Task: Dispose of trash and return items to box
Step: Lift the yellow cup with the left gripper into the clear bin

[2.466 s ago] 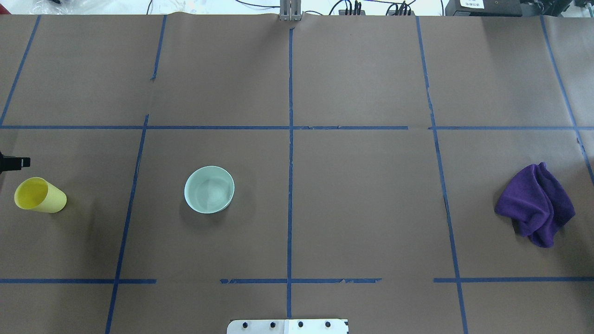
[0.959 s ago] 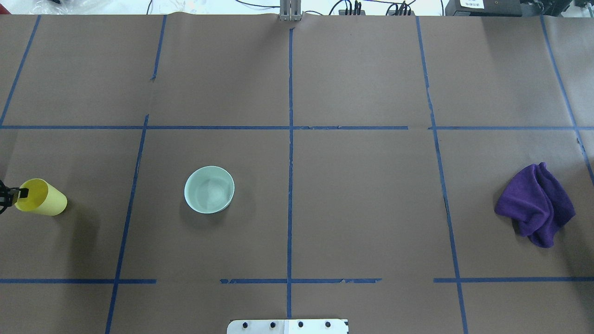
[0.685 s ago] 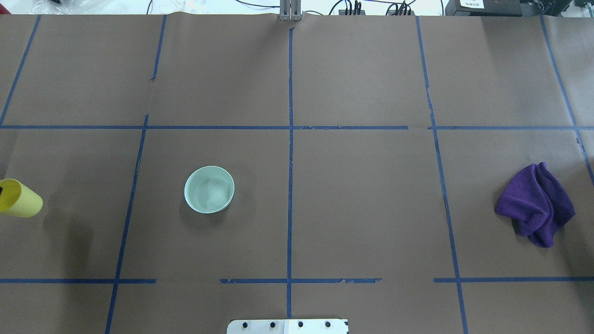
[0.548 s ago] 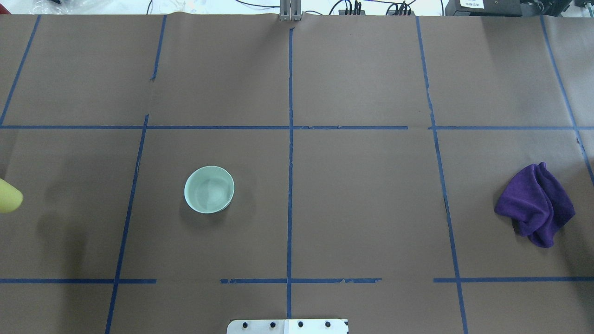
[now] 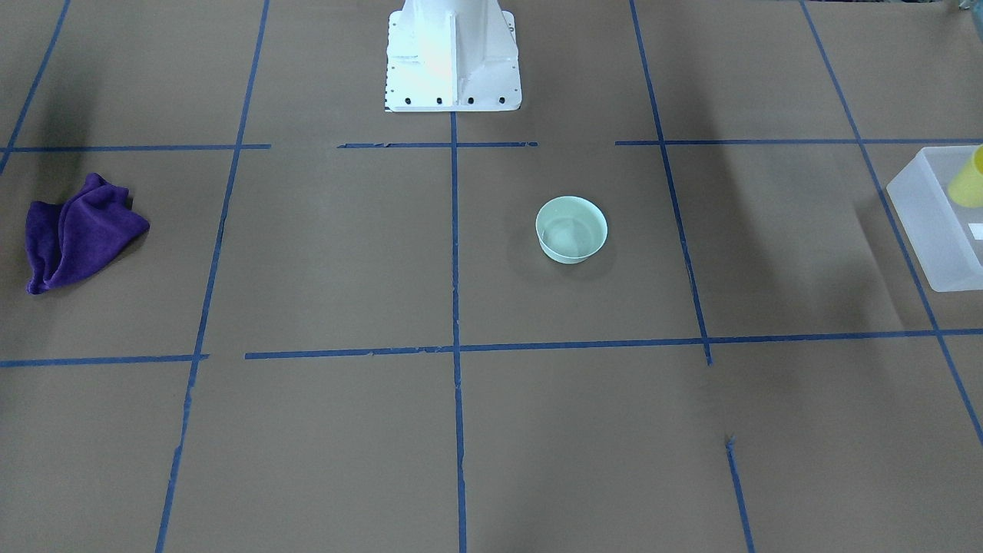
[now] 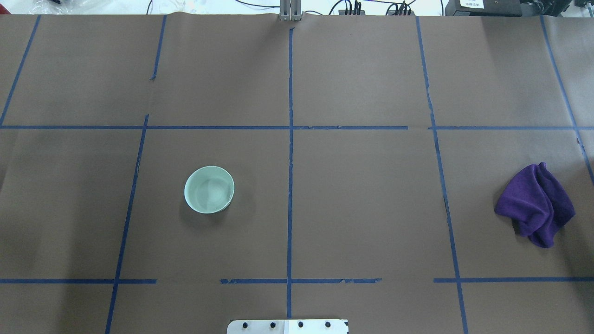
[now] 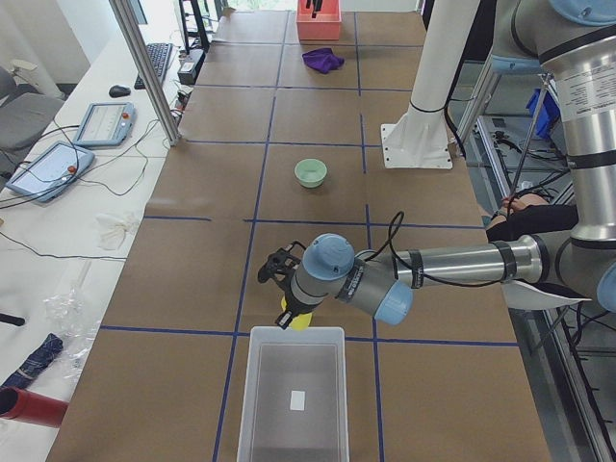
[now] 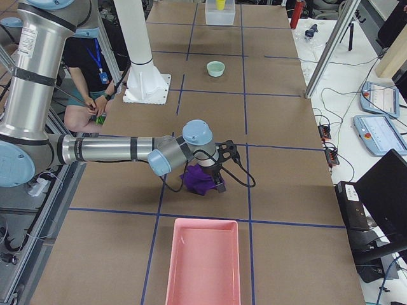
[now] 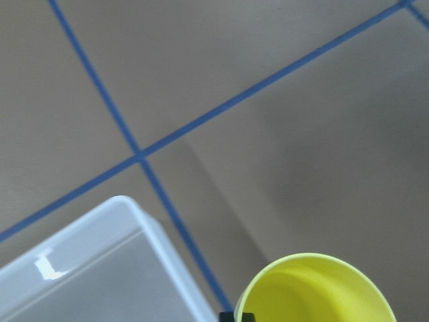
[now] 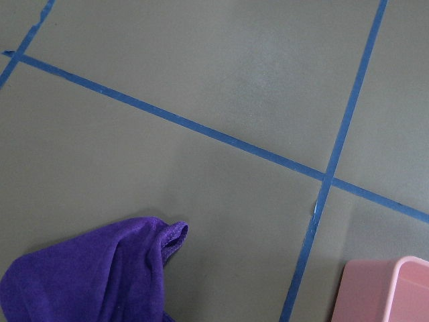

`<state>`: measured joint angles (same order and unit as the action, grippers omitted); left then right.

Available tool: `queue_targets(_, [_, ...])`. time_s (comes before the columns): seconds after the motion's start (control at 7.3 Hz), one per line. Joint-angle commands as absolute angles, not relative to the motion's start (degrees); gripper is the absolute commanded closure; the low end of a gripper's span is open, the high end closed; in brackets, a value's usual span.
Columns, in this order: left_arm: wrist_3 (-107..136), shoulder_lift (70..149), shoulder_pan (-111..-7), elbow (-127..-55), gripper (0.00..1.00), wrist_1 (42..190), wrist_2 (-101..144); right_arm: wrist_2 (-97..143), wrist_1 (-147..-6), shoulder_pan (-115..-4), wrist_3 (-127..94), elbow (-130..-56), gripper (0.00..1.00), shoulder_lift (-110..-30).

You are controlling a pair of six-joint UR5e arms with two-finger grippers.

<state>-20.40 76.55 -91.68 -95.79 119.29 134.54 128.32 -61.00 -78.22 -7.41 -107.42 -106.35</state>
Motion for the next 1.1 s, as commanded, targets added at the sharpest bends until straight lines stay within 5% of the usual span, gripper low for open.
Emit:
queue_targets(0.0, [-29.00,80.94,-95.71,-86.78,1.00,117.41,133.34,128.32,-61.00,-78.22,-7.38,-107.40,0.00,-106.35])
queue_targets(0.55, [-14.33,80.69,-94.14,-74.53,1.00,140.62,128.59,128.23,-61.00,-78.22,-7.91,-107.32,0.00,-106.17])
queue_targets(0.68, [-14.33,80.60,-93.70,-74.62,0.62,140.71,128.76,128.32,-61.00,-78.22,-10.61,-107.49,0.00,-106.00])
queue_targets(0.82, [-14.33,80.60,-93.69,-74.71,0.38,140.89,128.67,128.41,-60.91,-78.14,-11.24,-107.49,0.00,-105.74])
queue_targets(0.96, [-14.67,80.86,-93.69,-75.14,0.26,140.98,128.76,128.76,-60.82,-78.13,-11.34,-107.49,0.00,-105.65])
